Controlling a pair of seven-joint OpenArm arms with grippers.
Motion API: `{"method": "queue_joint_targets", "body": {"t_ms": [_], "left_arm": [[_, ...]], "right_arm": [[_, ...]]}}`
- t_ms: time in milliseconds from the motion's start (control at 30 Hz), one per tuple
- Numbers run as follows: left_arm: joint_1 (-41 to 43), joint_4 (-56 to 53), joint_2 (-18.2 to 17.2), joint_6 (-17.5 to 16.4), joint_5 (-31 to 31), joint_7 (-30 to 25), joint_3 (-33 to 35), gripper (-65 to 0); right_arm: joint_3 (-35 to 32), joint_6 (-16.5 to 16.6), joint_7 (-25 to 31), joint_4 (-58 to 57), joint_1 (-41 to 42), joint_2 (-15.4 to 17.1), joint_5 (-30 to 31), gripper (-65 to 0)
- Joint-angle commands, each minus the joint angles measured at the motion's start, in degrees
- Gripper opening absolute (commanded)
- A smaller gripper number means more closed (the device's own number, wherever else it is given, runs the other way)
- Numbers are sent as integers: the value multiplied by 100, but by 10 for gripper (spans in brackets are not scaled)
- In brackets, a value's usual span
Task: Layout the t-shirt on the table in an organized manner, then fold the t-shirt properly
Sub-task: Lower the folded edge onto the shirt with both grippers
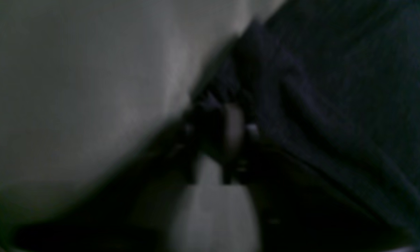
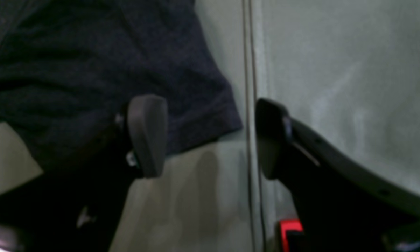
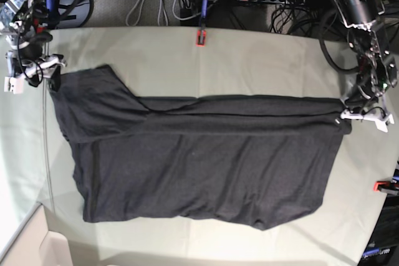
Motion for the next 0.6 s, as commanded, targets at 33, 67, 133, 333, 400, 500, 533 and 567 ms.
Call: {"method": "queue_joint_targets", "body": {"t_ms": [33,67,133,333,400,500,533,567], "left_arm": [[-51,84,-109,8,-13,-56,-8,-650],[-51,84,-180,8,-13,-56,-8,-638],[-51,101,-224,8,-30,-48,1,-650],[-34,435,-320,8,-39,392,-96,-649],[-34,462,-320,8,-56,418,-140,-649],[-34,462,-338,8,-56,436,-140,-649],[-34,462,-338,8,-56,436,-140,-649],[-34,462,-338,8,-56,436,-140,-649]], "right_arm": [[26,-47,167,113,24,87,115,-250],[26,-47,167,113,24,87,115,-250],[26,-47,167,113,24,87,115,-248],[-26,-47,167,-98,104,87,97,-246],[-17,-47,167,-257,323,139,80,-246],[-17,-47,175,-740,482,333,80,-246],[-26,-47,175,-934,596,430,80,-246],[0,-47,175,-1127,666,526,80,-248]]}}
